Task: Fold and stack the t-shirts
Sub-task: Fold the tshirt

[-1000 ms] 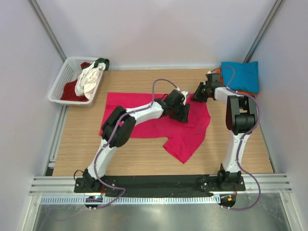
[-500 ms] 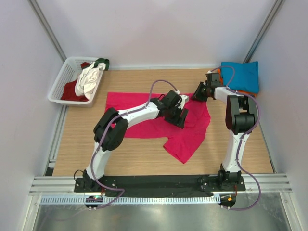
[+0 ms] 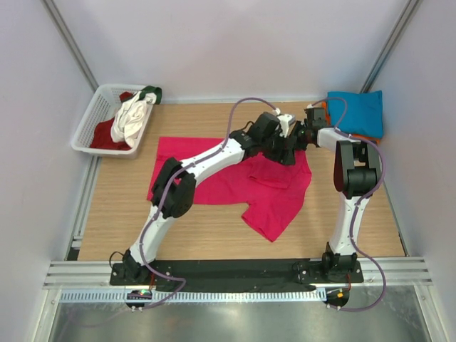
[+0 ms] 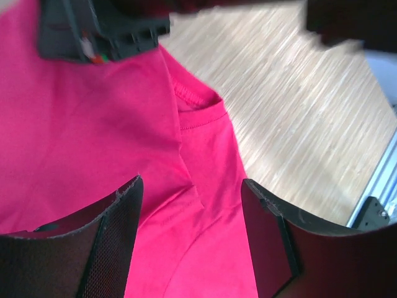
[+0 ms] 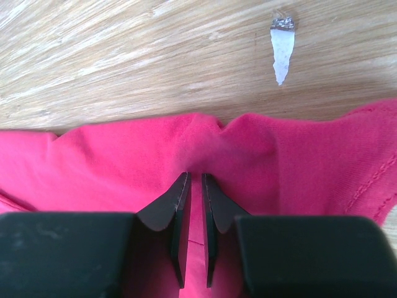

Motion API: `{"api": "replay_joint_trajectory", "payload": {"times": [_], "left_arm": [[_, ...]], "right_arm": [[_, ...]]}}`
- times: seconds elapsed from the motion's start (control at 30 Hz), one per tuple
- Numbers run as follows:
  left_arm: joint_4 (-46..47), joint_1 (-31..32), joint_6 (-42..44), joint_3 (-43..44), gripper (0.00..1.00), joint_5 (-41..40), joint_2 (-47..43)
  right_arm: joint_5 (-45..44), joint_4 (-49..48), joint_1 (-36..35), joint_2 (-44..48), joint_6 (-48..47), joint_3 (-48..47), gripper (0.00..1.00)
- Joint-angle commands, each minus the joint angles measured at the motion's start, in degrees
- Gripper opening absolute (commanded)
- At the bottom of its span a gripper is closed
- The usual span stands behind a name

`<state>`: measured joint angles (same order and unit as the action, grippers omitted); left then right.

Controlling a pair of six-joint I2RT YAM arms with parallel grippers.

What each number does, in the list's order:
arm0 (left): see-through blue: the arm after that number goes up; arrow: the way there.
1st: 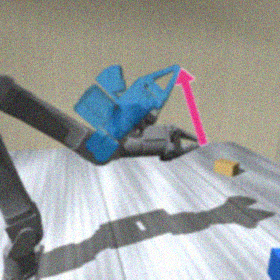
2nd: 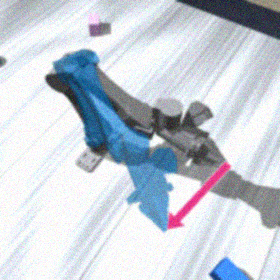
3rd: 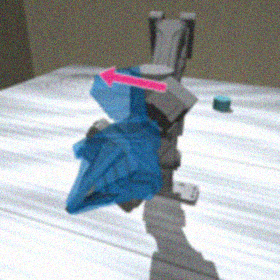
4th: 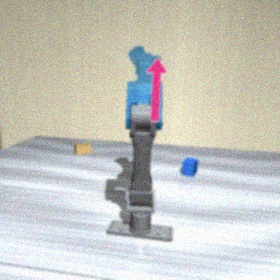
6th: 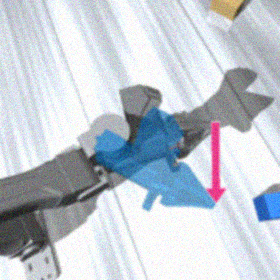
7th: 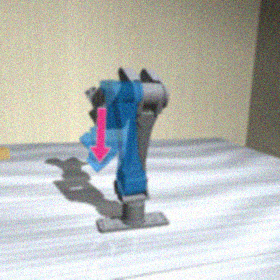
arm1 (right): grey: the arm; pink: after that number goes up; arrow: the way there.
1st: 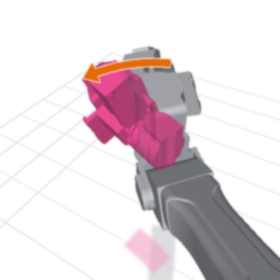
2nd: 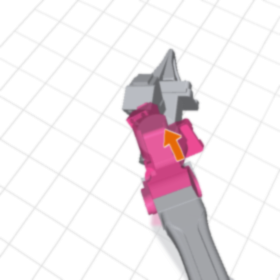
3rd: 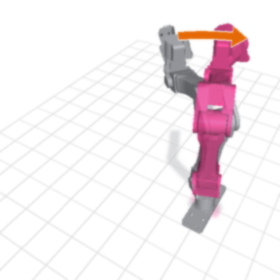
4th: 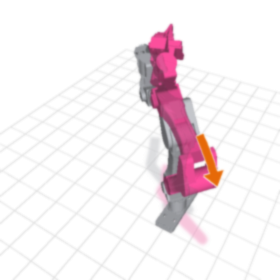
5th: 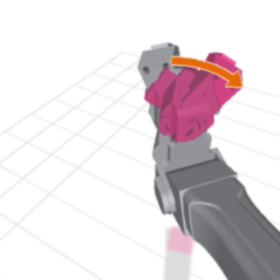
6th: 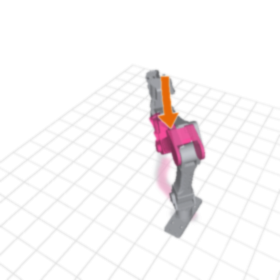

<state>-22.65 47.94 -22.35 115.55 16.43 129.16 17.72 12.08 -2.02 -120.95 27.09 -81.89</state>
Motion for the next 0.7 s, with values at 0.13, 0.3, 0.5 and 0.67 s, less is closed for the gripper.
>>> {"api": "replay_joint_trajectory", "payload": {"times": [0.13,0.3,0.5,0.67], "left_arm": [[6.0,1.5,-2.3,-2.2,0.66,4.6,6.4],[6.7,1.5,-3.3,-2.4,0.65,5.5,7.5],[4.9,2.0,0.4,-8.1,0.65,10.1,4.2],[-2.5,2.0,6.4,-9.5,0.64,16.8,2.2]], "right_arm": [[-1.7,0.4,0.1,-1.2,-1.3,-1.9,0.19],[-1.6,0.5,0.1,-1.6,-1.3,-1.6,0.19],[-2.6,0.8,0.1,-2.2,-1.5,-2.3,0.19],[-2.7,1.1,0.1,-2.9,-1.4,-2.8,0.18]]}}
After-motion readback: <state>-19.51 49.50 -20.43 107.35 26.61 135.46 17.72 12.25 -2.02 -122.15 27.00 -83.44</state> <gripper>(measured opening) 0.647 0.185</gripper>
